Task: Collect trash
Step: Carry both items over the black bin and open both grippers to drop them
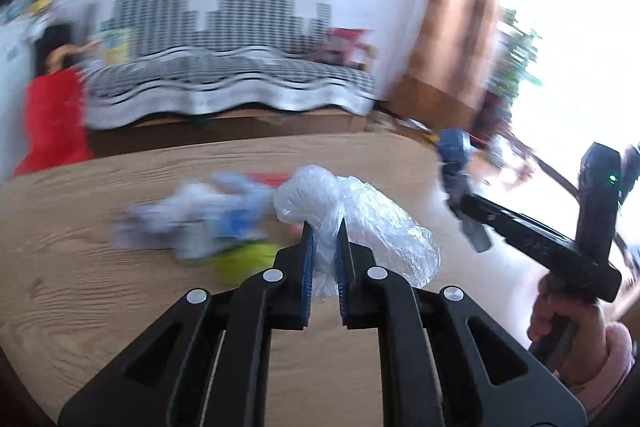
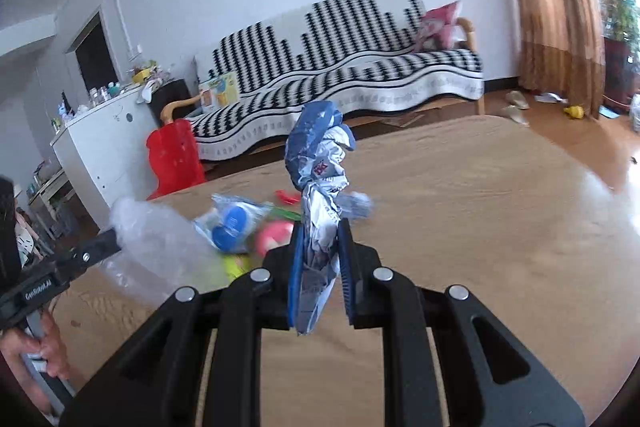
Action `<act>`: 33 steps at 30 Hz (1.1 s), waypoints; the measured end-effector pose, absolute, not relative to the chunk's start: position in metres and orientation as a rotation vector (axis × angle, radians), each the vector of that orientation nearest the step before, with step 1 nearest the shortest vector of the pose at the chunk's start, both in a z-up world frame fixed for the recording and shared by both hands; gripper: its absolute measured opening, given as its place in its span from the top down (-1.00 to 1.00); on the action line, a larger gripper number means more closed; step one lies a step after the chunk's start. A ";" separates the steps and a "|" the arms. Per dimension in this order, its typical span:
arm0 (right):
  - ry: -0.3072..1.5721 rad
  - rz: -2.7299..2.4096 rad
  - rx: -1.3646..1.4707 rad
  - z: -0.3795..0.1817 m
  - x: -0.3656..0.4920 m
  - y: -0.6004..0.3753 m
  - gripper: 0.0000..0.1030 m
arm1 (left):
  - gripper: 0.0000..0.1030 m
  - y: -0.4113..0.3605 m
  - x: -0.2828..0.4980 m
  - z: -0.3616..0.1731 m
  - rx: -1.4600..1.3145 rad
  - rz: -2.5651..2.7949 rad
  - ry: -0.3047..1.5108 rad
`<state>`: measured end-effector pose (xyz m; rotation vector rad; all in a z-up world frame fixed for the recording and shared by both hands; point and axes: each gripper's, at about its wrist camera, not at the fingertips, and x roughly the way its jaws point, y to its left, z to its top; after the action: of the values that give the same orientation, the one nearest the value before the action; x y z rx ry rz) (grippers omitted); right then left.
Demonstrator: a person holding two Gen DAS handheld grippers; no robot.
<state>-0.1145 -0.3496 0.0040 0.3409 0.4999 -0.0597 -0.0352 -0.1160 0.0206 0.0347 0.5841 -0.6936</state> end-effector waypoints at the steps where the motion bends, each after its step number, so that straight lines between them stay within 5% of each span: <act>1: 0.502 -0.075 0.348 0.003 -0.130 -0.360 0.67 | 0.82 -0.142 -0.052 0.022 0.065 -0.744 0.585; 8: 0.507 -0.235 0.544 -0.033 -0.281 -0.465 0.67 | 0.82 -0.296 -0.158 -0.012 0.253 -1.080 0.739; 14: 0.683 -0.244 0.724 -0.118 -0.324 -0.509 0.67 | 0.82 -0.391 -0.207 -0.112 0.528 -1.151 1.029; 19: 0.868 -0.218 0.882 -0.220 -0.312 -0.507 0.67 | 0.82 -0.408 -0.204 -0.193 0.719 -1.075 1.181; 29: 0.928 -0.197 0.915 -0.247 -0.301 -0.495 0.67 | 0.79 -0.401 -0.195 -0.217 0.733 -1.045 1.250; 31: 0.915 -0.210 0.935 -0.241 -0.298 -0.500 0.63 | 0.22 -0.402 -0.198 -0.218 0.760 -1.039 1.235; 32: 0.911 -0.224 0.955 -0.238 -0.302 -0.505 0.39 | -0.69 -0.403 -0.201 -0.218 0.782 -1.029 1.214; 33: 0.900 -0.237 0.969 -0.235 -0.302 -0.510 0.09 | -0.87 -0.403 -0.200 -0.215 0.789 -1.027 1.182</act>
<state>-0.3018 -0.5098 -0.2351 0.9690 0.9000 -0.2369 -0.2003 -0.4027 -0.2154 0.7894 1.1823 -1.0269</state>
